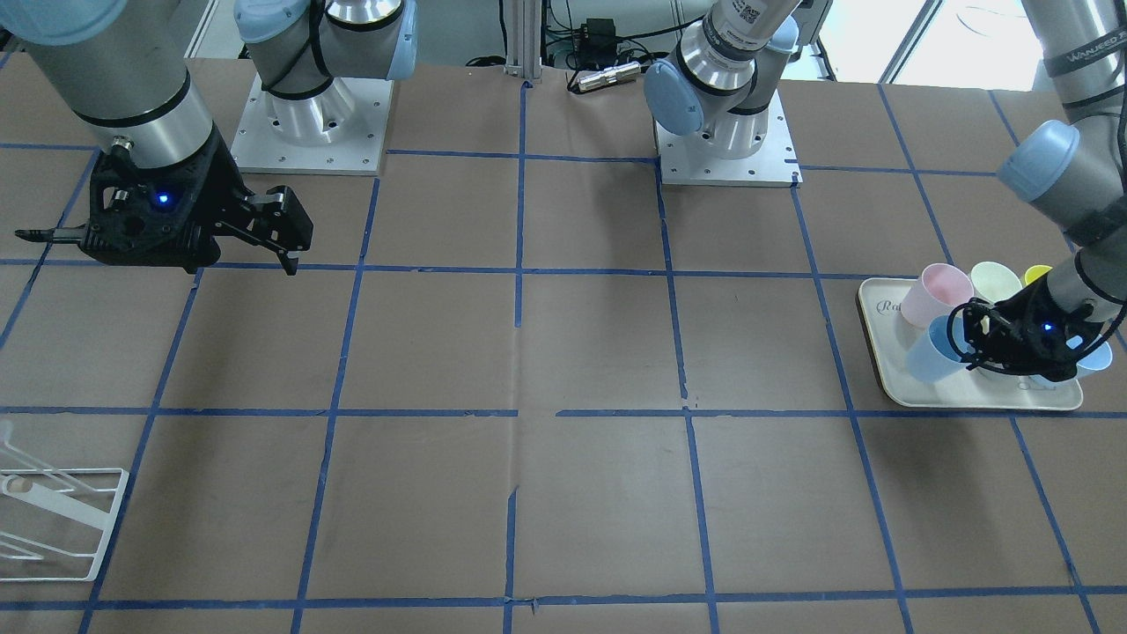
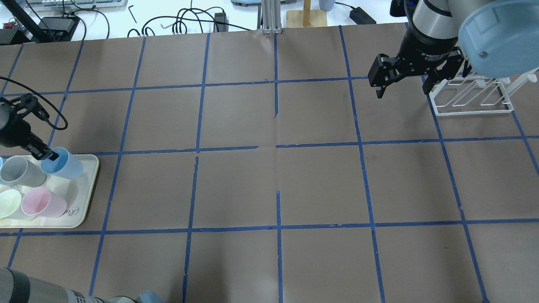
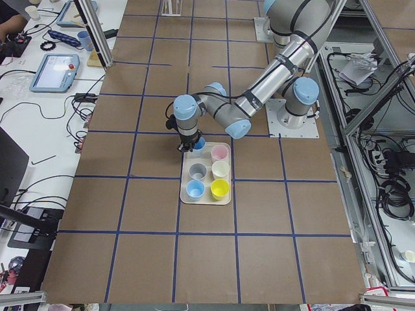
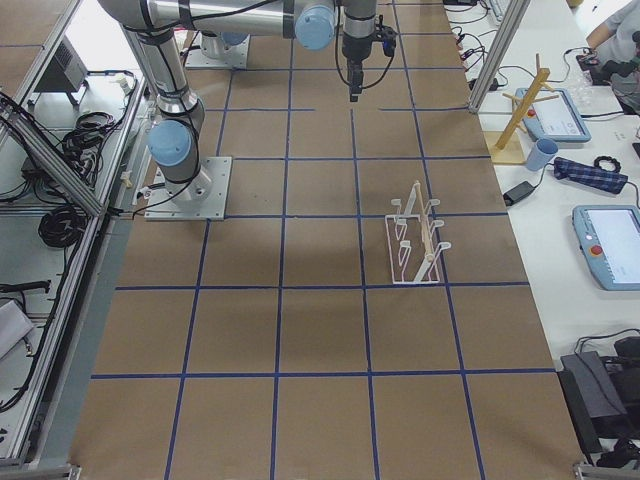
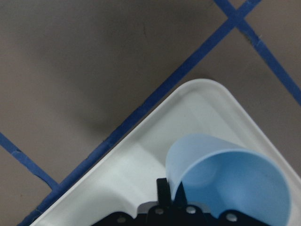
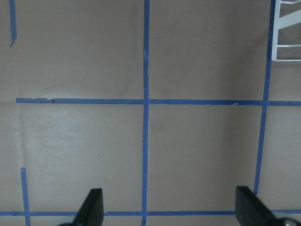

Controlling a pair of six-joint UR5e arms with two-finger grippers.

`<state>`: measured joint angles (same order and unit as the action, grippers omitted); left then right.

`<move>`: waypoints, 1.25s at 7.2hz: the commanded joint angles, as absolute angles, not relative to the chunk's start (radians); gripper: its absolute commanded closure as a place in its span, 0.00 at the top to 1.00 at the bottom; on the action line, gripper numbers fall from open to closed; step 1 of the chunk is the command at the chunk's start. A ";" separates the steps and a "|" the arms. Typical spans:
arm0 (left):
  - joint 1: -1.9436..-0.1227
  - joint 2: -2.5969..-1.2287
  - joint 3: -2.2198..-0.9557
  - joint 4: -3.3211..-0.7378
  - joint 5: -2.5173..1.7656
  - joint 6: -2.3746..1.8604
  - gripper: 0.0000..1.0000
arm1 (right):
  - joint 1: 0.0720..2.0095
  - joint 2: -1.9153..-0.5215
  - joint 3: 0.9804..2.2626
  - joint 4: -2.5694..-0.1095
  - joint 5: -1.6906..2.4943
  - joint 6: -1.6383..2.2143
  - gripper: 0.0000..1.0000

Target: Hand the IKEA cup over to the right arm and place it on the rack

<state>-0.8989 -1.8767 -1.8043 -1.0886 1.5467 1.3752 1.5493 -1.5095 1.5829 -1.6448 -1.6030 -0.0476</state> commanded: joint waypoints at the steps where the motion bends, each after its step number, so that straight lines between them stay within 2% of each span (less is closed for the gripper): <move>1: -0.955 -1.836 -1.693 -1.304 1.467 1.182 0.00 | 1.549 -1.509 1.583 -1.644 -1.605 -0.048 1.00; 5: -1.069 -1.749 -1.644 -1.664 1.056 0.626 0.00 | 1.546 -1.517 1.588 -1.635 -1.589 -0.063 1.00; 7: -1.115 -1.732 -1.660 -1.858 0.852 0.531 0.00 | 1.537 -1.517 1.586 -1.635 -1.490 -0.074 1.00; 9: -1.175 -1.729 -1.664 -2.003 0.681 0.512 0.00 | 1.531 -1.531 1.586 -1.638 -1.439 -0.268 1.00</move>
